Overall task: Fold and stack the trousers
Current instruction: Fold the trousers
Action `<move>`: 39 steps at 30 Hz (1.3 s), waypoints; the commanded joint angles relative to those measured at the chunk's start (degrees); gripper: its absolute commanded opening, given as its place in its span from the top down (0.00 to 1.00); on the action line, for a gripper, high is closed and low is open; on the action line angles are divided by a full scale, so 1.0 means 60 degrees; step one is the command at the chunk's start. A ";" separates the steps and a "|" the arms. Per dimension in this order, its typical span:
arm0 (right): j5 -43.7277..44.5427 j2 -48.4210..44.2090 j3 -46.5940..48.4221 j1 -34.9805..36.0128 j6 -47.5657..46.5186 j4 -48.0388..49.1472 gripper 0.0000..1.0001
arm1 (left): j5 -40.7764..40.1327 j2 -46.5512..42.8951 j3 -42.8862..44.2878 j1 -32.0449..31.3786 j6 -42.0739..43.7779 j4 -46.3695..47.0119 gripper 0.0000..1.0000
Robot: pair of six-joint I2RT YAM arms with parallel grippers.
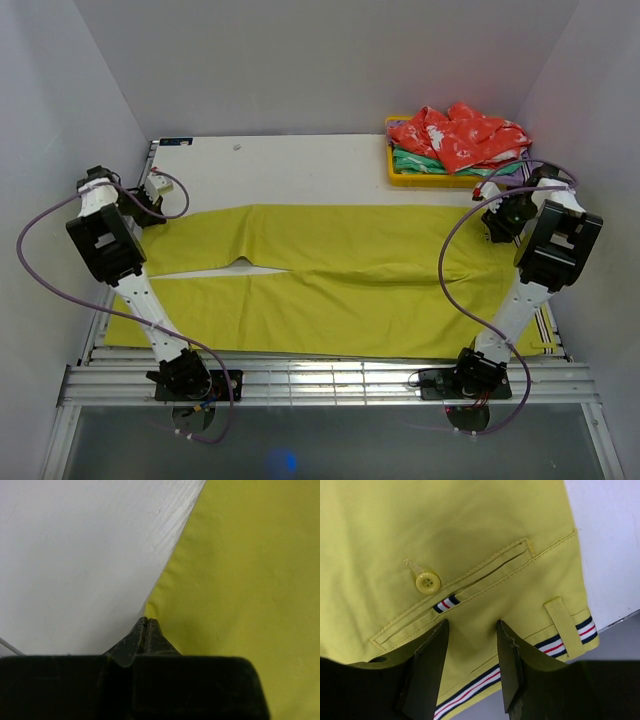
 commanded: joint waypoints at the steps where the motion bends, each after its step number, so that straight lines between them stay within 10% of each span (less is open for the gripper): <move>1: 0.0271 -0.0298 -0.0427 -0.0023 -0.0981 -0.0516 0.51 | 0.0145 -0.0946 0.0052 0.0222 -0.0433 -0.0157 1.00; 6: 0.0271 -0.0284 -0.0252 -0.0037 -0.0981 -0.0545 0.52 | -0.0426 -0.0771 -0.0081 0.0236 -0.0874 -0.0594 1.00; 13: 0.0285 -0.0167 -0.0076 -0.0022 -0.0996 -0.0809 0.51 | -0.0998 0.0444 0.1309 0.0251 -0.1256 -0.0919 0.09; 16: 0.0373 -0.0211 -0.0193 -0.0022 -0.1084 -0.0780 0.51 | -0.1057 0.0957 0.2143 0.0251 -0.1153 -0.0976 0.02; 22: 0.0564 -0.0255 -0.0325 -0.0023 -0.1128 -0.0795 0.51 | -0.1291 0.1969 0.3683 0.0295 -0.0202 -0.2732 0.09; 31: 0.0608 -0.0430 -0.0705 -0.0008 -0.1230 -0.1146 0.55 | -0.1658 0.1369 0.1957 0.0500 0.0794 -0.3497 0.28; 39: 0.0432 -0.1016 -0.1379 -0.0008 -0.1420 -0.1277 0.56 | -0.1965 0.1266 0.1194 0.0383 0.1059 -0.3496 0.88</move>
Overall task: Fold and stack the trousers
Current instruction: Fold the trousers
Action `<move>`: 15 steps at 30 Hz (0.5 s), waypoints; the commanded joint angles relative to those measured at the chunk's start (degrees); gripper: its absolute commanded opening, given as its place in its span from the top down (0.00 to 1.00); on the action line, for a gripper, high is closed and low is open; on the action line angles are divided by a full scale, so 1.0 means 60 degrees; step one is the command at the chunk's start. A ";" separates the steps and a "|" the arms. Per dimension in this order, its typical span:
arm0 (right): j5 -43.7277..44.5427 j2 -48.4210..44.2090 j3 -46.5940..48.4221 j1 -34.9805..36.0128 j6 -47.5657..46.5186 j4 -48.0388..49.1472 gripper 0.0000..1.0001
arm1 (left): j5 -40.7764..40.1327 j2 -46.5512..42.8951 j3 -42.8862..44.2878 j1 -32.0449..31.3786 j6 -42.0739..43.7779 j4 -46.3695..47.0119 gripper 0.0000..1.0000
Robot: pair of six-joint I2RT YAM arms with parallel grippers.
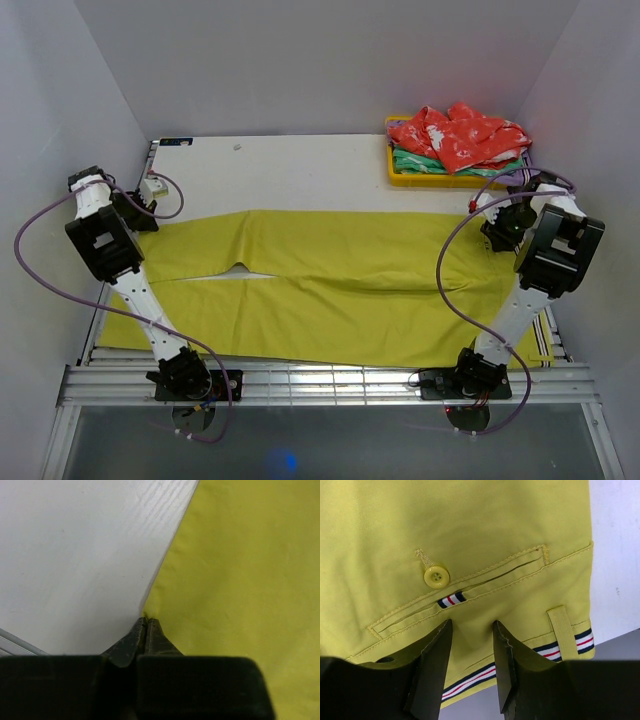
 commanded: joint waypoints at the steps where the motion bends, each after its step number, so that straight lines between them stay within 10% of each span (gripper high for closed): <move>1: -0.0005 -0.0368 -0.0370 0.0007 -0.0138 -0.0976 0.56 | -0.0807 0.0329 -0.0523 0.0030 0.0280 -0.1143 0.99; 9: -0.0648 -0.0705 0.0167 -0.0022 0.0066 -0.1225 0.56 | 0.0656 -0.0313 0.0182 -0.0336 -0.0921 0.0727 1.00; 15: -0.1675 -0.0282 0.2380 -0.0110 0.1353 -0.1035 0.30 | 0.0805 -0.1530 -0.1414 -0.0804 -0.0395 0.2181 1.00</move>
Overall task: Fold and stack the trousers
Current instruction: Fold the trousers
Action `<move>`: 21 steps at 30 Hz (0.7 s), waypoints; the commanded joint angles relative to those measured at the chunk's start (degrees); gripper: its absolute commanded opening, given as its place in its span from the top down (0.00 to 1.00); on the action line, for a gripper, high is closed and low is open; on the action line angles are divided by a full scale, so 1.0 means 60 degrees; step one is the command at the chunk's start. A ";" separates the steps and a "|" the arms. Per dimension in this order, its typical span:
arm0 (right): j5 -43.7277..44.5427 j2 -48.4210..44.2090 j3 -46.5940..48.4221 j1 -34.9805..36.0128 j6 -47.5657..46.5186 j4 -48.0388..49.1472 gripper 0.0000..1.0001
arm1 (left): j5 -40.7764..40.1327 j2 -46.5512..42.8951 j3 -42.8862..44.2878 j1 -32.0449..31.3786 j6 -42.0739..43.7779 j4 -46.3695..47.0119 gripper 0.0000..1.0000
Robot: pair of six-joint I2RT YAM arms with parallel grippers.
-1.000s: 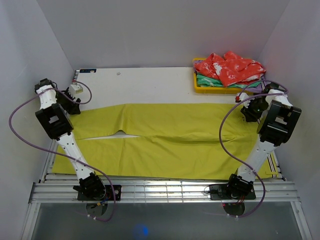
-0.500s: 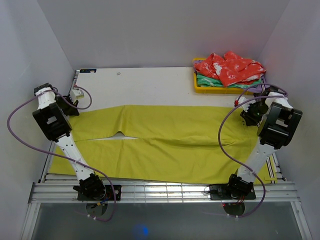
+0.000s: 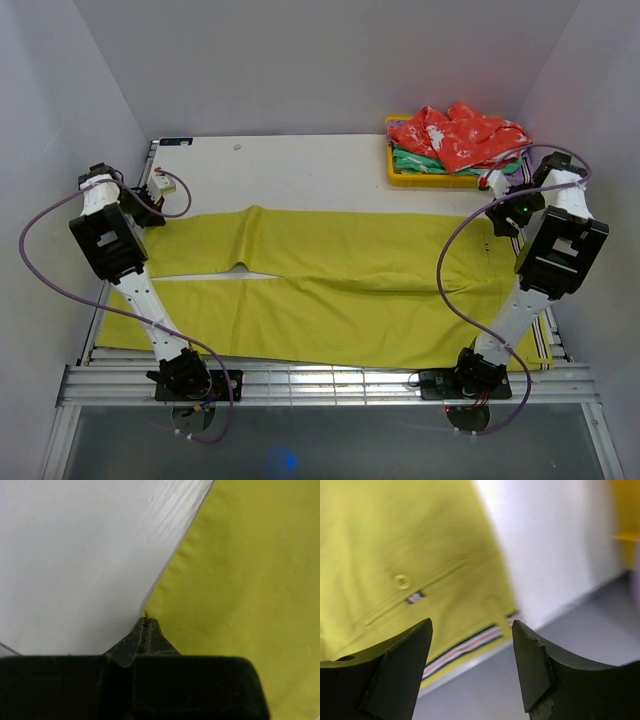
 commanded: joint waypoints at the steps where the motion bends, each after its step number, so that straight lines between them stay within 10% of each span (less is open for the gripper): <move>1: -0.0990 0.0355 0.1935 -0.0059 0.1060 -0.0127 0.29 | 0.0291 -0.1064 -0.0741 -0.0463 0.0283 0.0954 1.00; 21: 0.0239 0.2907 0.2340 0.0131 -0.0930 -0.0508 0.29 | -0.0075 -0.0992 -0.1065 -0.0639 0.0196 0.0984 1.00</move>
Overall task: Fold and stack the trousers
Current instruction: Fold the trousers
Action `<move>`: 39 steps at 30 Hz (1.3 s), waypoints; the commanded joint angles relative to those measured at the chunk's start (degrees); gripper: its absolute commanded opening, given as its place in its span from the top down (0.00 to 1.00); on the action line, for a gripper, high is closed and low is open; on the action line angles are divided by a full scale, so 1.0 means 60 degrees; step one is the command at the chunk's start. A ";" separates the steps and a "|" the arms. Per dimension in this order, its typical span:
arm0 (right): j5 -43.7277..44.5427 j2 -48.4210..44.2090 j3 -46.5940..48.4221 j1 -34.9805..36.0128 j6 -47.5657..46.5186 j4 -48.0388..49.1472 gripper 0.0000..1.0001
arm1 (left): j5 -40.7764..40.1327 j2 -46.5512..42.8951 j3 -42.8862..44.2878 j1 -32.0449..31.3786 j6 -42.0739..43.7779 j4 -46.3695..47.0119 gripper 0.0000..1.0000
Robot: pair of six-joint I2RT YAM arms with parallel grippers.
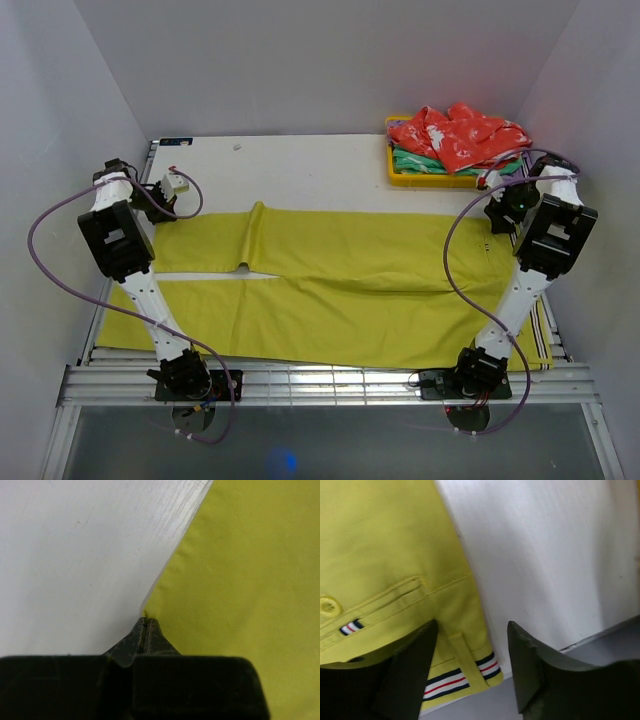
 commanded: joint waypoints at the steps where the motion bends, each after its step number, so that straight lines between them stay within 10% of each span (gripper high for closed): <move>1: 0.0556 0.0164 -0.0623 0.0142 -0.0733 -0.0213 0.38 | -0.0105 -0.0507 -0.0150 0.0060 0.0090 0.0004 1.00; 7: 0.0822 0.0210 -0.0305 0.0333 -0.0837 -0.0960 0.91 | -0.0018 -0.0390 0.0229 0.0148 -0.0480 0.0077 1.00; 18: -0.1024 -0.1049 0.1604 -0.0312 0.1053 -0.0024 0.92 | 0.0392 -0.0403 0.2018 0.0309 -0.3791 0.3371 1.00; 29: -0.2474 -0.3656 -0.0007 -0.1204 0.1025 0.0709 0.92 | 0.1286 -0.3258 -0.1464 0.1143 -0.4510 0.6551 1.00; 39: -0.3471 -0.5985 -0.2055 -0.2435 -0.0950 0.0009 0.92 | 0.3540 -0.6525 -0.3883 0.3440 -0.3575 0.5179 1.00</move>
